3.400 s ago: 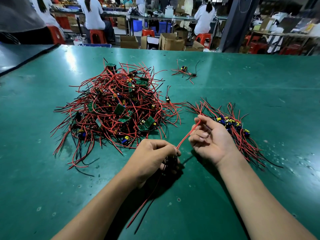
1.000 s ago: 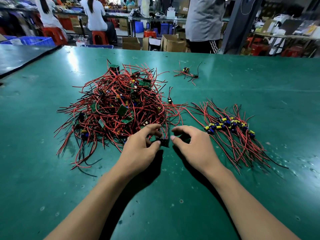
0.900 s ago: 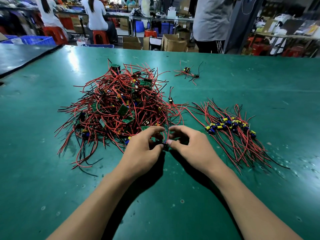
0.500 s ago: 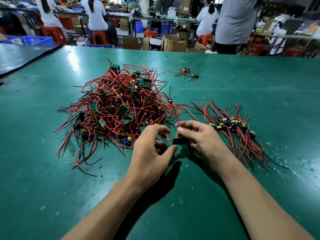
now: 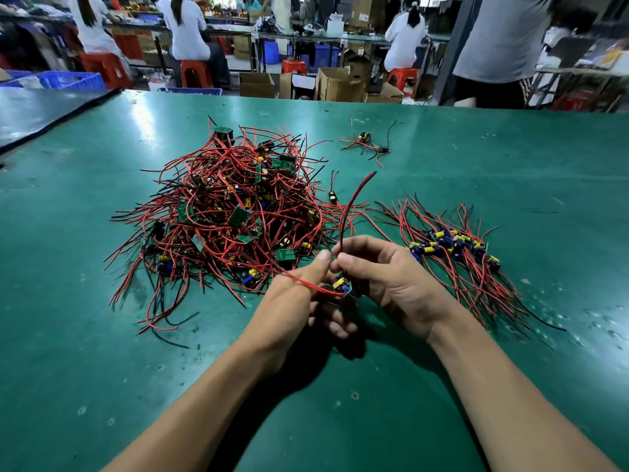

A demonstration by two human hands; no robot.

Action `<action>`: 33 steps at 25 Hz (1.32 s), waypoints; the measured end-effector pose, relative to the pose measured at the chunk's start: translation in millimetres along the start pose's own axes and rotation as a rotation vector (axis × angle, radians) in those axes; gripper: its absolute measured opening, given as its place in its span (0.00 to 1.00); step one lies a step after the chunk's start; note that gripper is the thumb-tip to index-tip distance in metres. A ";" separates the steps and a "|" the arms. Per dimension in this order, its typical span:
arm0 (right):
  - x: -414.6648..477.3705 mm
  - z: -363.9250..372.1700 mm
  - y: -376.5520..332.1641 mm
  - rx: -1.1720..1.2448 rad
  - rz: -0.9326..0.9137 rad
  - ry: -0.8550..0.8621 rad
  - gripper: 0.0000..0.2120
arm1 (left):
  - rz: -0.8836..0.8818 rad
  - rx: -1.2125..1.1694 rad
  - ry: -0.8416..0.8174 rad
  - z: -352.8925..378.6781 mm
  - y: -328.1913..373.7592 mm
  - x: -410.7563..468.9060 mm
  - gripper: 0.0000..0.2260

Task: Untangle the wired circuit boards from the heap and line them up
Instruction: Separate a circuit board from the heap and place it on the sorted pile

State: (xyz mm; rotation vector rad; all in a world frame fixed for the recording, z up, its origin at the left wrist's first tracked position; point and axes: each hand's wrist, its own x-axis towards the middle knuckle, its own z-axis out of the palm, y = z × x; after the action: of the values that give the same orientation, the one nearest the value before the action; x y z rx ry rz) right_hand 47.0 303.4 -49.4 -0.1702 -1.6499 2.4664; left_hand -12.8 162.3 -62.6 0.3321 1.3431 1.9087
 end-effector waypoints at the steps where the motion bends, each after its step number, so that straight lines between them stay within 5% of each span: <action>1: 0.5 0.6 1.4 -0.012 -0.013 0.021 0.05 | -0.003 -0.002 -0.008 -1.3 0.1 0.9 0.19; 9: 4.2 -8.7 5.0 -0.160 -0.108 0.086 0.06 | 0.053 -0.027 -0.031 -8.1 -0.3 1.8 0.18; 16: 5.1 -14.3 7.6 -0.425 -0.114 0.135 0.05 | 0.363 0.612 -0.007 -10.0 -8.1 2.7 0.00; 26: 4.3 -9.4 11.9 -0.466 -0.007 0.032 0.08 | 0.346 0.509 0.103 -8.1 -6.1 2.7 0.08; 33: 7.8 -7.0 16.5 -0.520 0.034 0.227 0.07 | 0.292 0.569 0.143 -11.3 -6.8 10.9 0.09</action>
State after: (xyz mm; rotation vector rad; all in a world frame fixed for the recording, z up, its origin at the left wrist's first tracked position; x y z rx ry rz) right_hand 39.4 305.1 -67.3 -0.5228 -2.1476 1.8963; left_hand -23.9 163.3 -75.6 0.7143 2.0207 1.7659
